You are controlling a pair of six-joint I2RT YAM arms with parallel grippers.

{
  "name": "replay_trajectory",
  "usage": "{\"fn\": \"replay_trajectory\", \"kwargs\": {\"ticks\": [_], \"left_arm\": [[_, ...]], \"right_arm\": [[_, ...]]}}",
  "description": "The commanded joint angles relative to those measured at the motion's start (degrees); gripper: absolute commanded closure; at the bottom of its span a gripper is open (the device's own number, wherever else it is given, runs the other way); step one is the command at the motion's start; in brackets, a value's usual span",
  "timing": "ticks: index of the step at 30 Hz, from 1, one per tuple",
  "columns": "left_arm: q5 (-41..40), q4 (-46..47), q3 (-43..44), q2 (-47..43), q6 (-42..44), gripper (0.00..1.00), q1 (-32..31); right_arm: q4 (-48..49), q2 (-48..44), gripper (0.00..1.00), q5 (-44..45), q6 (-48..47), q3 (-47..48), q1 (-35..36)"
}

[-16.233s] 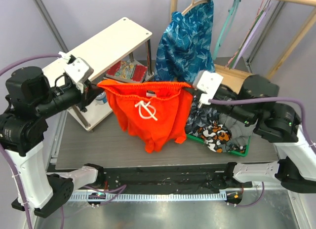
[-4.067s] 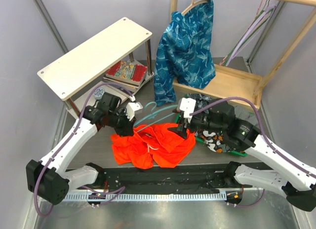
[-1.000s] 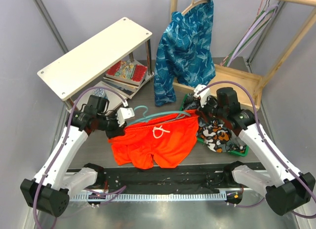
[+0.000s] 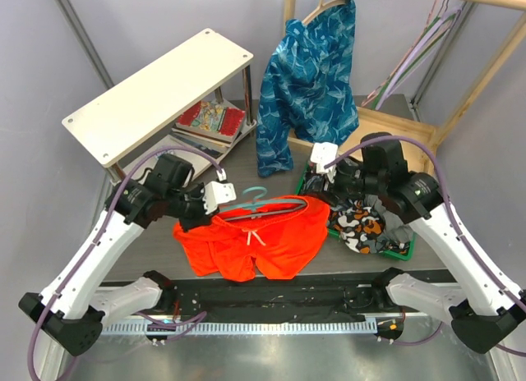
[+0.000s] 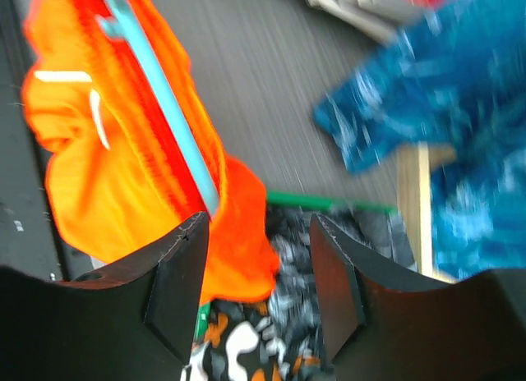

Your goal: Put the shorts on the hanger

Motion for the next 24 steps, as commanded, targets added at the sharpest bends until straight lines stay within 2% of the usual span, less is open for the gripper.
{"fn": "replay_trajectory", "kwargs": {"ticks": [1,13,18,24], "left_arm": [[7.9,0.1,3.1,-2.9,4.2,1.00,0.1],[12.0,0.1,3.9,-3.6,6.6,1.00,0.0],[13.4,0.1,3.6,-3.9,8.3,1.00,0.1],[13.6,-0.2,3.4,-4.4,9.7,1.00,0.0]], "right_arm": [[0.1,2.5,0.43,-14.0,-5.3,4.7,1.7],[1.9,6.4,0.43,-15.8,-7.9,3.4,12.7],[0.9,7.5,0.50,-15.8,-8.5,1.3,14.5],[-1.4,8.0,0.58,-16.0,-5.0,-1.4,14.9]]}}
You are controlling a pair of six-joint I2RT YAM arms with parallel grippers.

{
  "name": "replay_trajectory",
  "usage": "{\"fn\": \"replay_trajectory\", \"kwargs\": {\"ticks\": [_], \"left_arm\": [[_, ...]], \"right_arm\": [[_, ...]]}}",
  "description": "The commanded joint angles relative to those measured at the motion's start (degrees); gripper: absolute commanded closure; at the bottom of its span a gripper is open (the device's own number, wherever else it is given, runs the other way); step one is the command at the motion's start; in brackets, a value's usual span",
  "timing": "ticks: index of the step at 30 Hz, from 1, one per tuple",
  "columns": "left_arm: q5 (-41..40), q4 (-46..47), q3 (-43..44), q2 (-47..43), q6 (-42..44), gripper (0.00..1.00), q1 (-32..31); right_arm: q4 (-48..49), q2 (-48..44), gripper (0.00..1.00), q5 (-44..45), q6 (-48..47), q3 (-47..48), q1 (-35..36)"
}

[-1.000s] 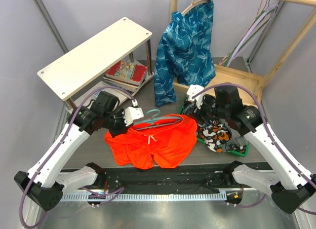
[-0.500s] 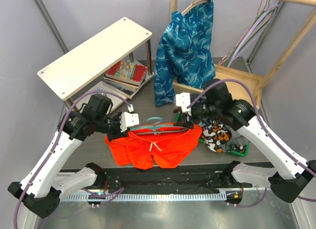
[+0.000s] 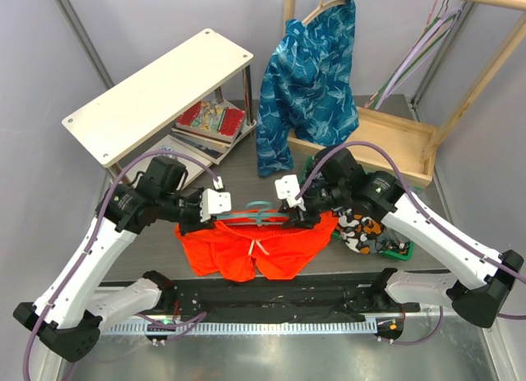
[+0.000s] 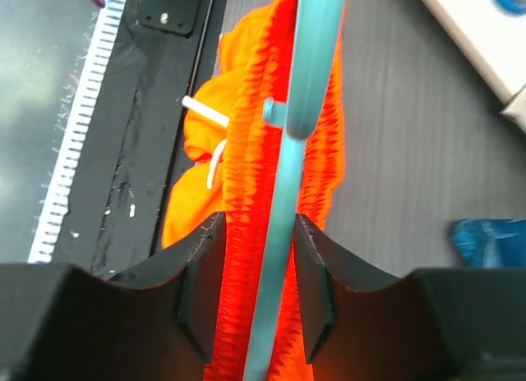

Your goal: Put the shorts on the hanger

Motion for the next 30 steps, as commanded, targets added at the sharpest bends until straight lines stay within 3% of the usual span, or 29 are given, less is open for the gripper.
{"fn": "replay_trajectory", "kwargs": {"ticks": [1,5,6,8,10,11,13,14,17,19,20,25,30], "left_arm": [[3.6,1.0,2.2,-1.3,2.1,1.00,0.1],[3.8,0.9,1.9,-1.6,2.3,1.00,0.1],[3.9,1.1,1.8,-1.5,2.4,1.00,0.1],[3.6,1.7,1.7,-1.3,1.3,1.00,0.1],[2.6,4.0,1.6,-1.3,-2.2,0.99,0.1],[2.2,5.0,1.6,-1.3,-3.4,0.90,0.1],[1.2,7.3,2.0,-1.3,-6.0,0.70,0.1],[0.6,8.3,2.0,-1.6,-9.7,0.51,0.0],[-2.0,13.1,1.9,-2.2,-16.9,0.22,0.1],[-3.6,16.6,2.2,-2.6,-20.0,0.16,0.2],[-5.0,17.5,2.5,-2.6,-21.1,0.01,0.3],[-7.1,19.3,7.0,-1.8,-27.3,0.00,2.6],[-9.0,18.3,8.7,-1.9,-27.0,0.00,2.8]], "right_arm": [[-0.3,-1.0,0.59,-1.0,2.9,-2.8,0.3],[1.5,-3.3,0.66,-0.6,6.6,-5.7,0.3],[2.2,-3.5,0.71,-0.3,7.7,-5.7,0.3],[2.5,-4.1,0.94,-0.3,11.8,-4.8,0.3],[4.4,-4.4,0.99,1.7,18.0,-4.0,0.3],[5.4,-4.9,0.99,3.1,25.9,-3.1,0.3],[6.2,-5.7,0.99,6.4,31.7,-1.9,0.3],[6.2,-7.4,0.99,7.6,34.3,-1.8,0.3],[6.3,-12.5,0.99,10.6,42.8,-3.7,0.2],[5.0,-14.9,0.99,11.7,47.2,-4.5,0.0],[3.9,-15.8,0.99,10.8,47.4,-4.9,-1.9],[-1.9,-20.8,0.99,10.4,50.6,-4.7,-8.3],[-9.3,-22.4,0.99,21.5,58.2,0.6,-13.1]]}}
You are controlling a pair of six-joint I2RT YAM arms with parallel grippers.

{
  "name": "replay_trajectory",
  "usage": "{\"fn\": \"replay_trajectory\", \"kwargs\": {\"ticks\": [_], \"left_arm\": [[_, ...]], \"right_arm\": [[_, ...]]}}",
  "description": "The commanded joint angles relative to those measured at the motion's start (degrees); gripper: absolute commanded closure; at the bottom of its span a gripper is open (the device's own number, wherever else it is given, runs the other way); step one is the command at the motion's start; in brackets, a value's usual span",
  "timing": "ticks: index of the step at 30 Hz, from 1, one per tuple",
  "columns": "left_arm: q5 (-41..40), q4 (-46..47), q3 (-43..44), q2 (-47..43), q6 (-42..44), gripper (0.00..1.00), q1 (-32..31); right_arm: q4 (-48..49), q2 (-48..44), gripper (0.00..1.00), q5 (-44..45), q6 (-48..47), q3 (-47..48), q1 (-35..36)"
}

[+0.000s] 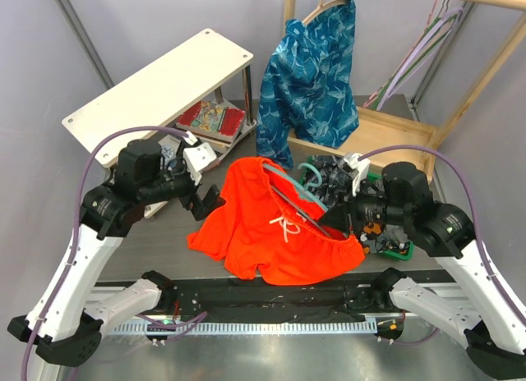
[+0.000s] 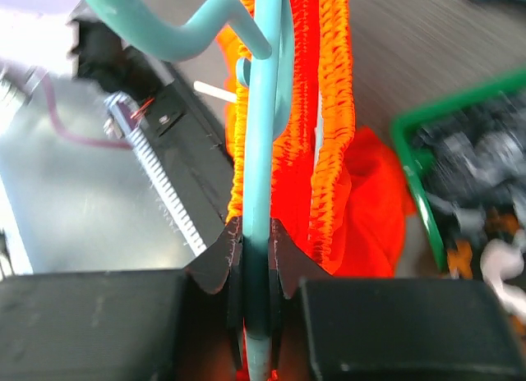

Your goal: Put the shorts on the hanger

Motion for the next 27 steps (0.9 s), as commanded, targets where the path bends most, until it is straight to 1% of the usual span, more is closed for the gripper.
{"fn": "replay_trajectory", "kwargs": {"ticks": [1,3,8,9,11,12,14,15,16,18,21,23,27], "left_arm": [[-1.8,1.9,1.9,-0.6,-2.3,0.00,0.3],[-1.5,1.8,1.6,-0.5,-1.9,0.00,0.2],[0.0,2.1,1.6,0.2,-2.1,0.00,0.2],[0.4,2.2,1.4,0.1,-2.0,0.00,0.3],[0.9,2.7,1.4,0.1,-1.9,0.00,0.3],[1.1,2.7,1.6,0.5,-1.8,0.00,0.2],[1.2,2.5,1.9,0.8,-1.8,0.00,0.3],[1.1,2.4,2.2,0.9,-1.8,0.00,0.3],[1.0,2.1,2.3,0.9,-1.8,0.00,0.2],[0.8,1.4,2.3,0.9,-1.2,0.00,0.3],[0.5,0.8,1.9,0.5,-1.5,0.00,0.3],[0.7,0.7,1.7,0.3,-1.7,0.00,0.2],[1.2,2.1,0.1,-0.2,-1.9,0.00,0.3]], "right_arm": [[-3.9,-0.9,0.99,10.1,9.6,6.2,-3.9],[-5.7,-0.5,0.99,14.3,13.4,8.9,-5.2],[-6.2,3.1,0.99,19.4,18.2,18.1,-8.8],[-5.5,3.8,0.99,20.0,20.8,19.2,-9.6],[-4.0,5.7,0.99,20.5,22.9,22.1,-11.9],[-2.2,8.3,0.99,20.5,25.2,23.3,-12.2],[0.0,11.1,0.99,22.1,27.5,27.7,-12.9],[0.7,14.0,0.99,22.9,28.2,29.3,-13.0],[1.1,15.3,0.99,24.4,29.5,31.1,-13.0],[1.4,19.4,0.99,31.4,29.8,36.4,-13.2],[0.8,23.4,0.99,37.3,30.1,43.8,-13.1],[0.9,26.5,0.99,38.7,31.0,48.1,-13.1],[4.8,29.7,0.99,36.6,33.1,50.9,-13.1]]}}
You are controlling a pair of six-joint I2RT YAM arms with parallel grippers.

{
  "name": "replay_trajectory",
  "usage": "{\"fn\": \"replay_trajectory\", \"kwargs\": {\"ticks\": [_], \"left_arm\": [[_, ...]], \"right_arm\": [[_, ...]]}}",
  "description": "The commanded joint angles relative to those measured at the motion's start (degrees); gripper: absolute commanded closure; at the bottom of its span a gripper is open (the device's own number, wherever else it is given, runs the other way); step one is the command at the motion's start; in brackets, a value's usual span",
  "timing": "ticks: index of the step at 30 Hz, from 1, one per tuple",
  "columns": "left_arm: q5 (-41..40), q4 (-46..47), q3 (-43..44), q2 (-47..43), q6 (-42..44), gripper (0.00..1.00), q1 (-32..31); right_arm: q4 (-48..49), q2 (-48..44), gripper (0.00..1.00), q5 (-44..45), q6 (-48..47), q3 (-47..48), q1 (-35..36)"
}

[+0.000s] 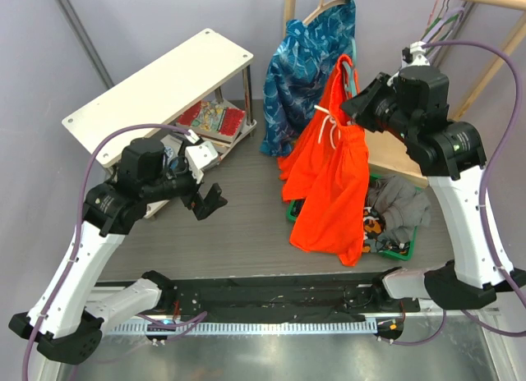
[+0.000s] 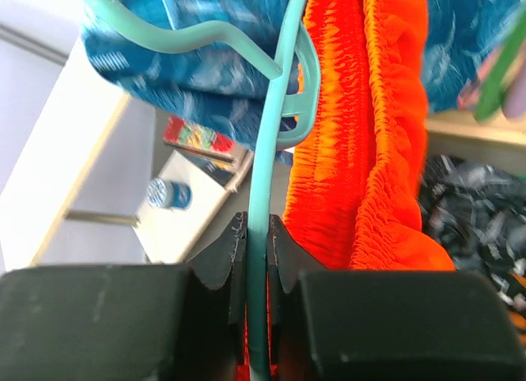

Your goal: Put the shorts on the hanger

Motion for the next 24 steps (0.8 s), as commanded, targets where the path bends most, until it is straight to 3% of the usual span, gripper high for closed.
{"fn": "replay_trajectory", "kwargs": {"ticks": [1,14,24], "left_arm": [[1.5,2.1,-0.8,-1.1,-0.5,0.00,0.1],[3.0,2.3,-2.9,-2.8,0.0,0.00,0.1],[3.5,2.2,-5.0,-5.2,1.6,0.00,0.2]], "right_arm": [[11.9,0.3,0.99,3.0,4.2,5.4,-0.3],[30.3,11.0,0.99,11.4,9.8,12.9,-0.1],[37.1,21.5,0.99,16.0,13.1,23.2,-0.2]]}}
